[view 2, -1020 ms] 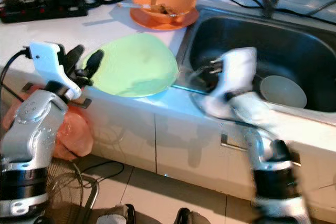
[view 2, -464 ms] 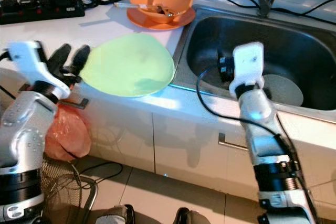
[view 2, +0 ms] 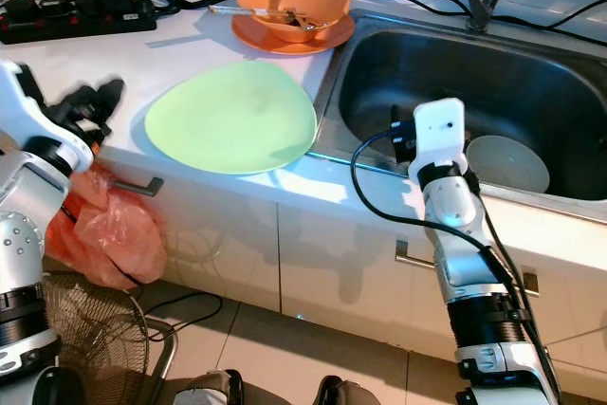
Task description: Kitchen organization
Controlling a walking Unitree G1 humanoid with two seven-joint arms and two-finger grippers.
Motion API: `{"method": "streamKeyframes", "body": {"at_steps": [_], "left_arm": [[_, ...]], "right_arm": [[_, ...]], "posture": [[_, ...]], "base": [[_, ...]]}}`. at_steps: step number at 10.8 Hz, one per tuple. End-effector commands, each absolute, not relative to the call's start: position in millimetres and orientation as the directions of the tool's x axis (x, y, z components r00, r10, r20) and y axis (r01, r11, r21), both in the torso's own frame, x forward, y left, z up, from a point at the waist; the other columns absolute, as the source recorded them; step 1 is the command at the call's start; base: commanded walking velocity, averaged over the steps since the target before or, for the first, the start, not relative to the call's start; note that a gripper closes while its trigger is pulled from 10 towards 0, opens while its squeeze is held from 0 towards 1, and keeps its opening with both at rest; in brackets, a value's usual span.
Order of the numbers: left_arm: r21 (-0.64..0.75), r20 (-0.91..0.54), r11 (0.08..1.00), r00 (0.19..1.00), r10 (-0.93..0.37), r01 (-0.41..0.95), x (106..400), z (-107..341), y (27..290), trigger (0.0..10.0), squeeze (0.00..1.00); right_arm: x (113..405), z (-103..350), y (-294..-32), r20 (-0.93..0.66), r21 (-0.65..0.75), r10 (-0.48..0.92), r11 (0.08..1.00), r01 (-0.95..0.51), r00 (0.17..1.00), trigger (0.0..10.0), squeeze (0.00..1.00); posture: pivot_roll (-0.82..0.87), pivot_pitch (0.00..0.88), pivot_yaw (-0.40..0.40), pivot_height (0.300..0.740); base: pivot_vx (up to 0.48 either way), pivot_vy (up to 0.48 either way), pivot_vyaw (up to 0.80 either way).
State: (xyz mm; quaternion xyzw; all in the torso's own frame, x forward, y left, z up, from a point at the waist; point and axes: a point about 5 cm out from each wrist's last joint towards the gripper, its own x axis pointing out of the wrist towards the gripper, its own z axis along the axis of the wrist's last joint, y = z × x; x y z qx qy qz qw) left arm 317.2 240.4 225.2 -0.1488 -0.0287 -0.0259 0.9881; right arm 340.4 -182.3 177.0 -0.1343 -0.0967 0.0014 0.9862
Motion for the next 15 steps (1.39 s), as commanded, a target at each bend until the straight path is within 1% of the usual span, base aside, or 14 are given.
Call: {"method": "streamKeyframes", "body": {"at_steps": [1,4,7,10,12,13,15], "left_arm": [[-0.319,0.033,0.944,0.997,-0.076,0.083,319.4,222.5,235.3,10.0,0.00],[-0.438,0.018,0.890,0.991,-0.132,0.126,322.5,220.8,229.8,10.0,0.00],[-0.416,-0.009,0.899,0.989,-0.151,0.133,323.8,224.5,229.5,10.0,0.00],[-0.425,-0.043,0.900,0.991,-0.125,0.095,328.5,222.9,234.8,10.0,0.00],[-0.441,-0.069,0.890,0.985,-0.158,0.112,329.9,217.5,229.0,10.0,0.00],[-0.464,-0.094,0.877,0.978,-0.188,0.124,332.4,213.9,220.4,10.0,0.00],[-0.485,-0.108,0.864,0.972,-0.211,0.134,334.5,212.4,216.3,10.0,0.00]], "right_arm": [[339.4,175.8,-186.6,0.204,-0.261,0.006,0.964,0.048,0.979,10.0,0.00],[340.6,176.5,-186.8,0.216,-0.251,-0.002,0.966,0.057,0.976,10.0,0.00],[340.4,175.5,-186.0,0.222,-0.247,-0.004,0.967,0.060,0.975,10.0,0.00],[340.0,174.2,-185.9,0.220,-0.247,-0.006,0.967,0.061,0.976,10.0,0.00],[340.0,174.3,-185.6,0.221,-0.246,-0.005,0.967,0.061,0.975,10.0,0.00],[339.6,174.0,-185.7,0.219,-0.246,-0.005,0.967,0.060,0.976,10.0,0.00],[339.7,174.2,-185.9,0.219,-0.245,-0.006,0.967,0.061,0.976,10.0,0.00]], "posture": [[0.20,0.142,-0.029,0.740],[0.19,0.148,-0.026,0.740],[0.19,0.150,-0.021,0.740],[0.19,0.154,-0.020,0.740],[0.18,0.156,-0.018,0.740],[0.18,0.156,-0.018,0.740],[0.18,0.155,-0.016,0.740]], "base": [[0.000,0.000,0.00],[0.000,0.000,0.00],[0.000,0.000,0.00],[0.000,0.000,0.00],[0.000,0.000,0.00],[0.000,0.000,0.00],[0.000,0.000,0.00]]}}
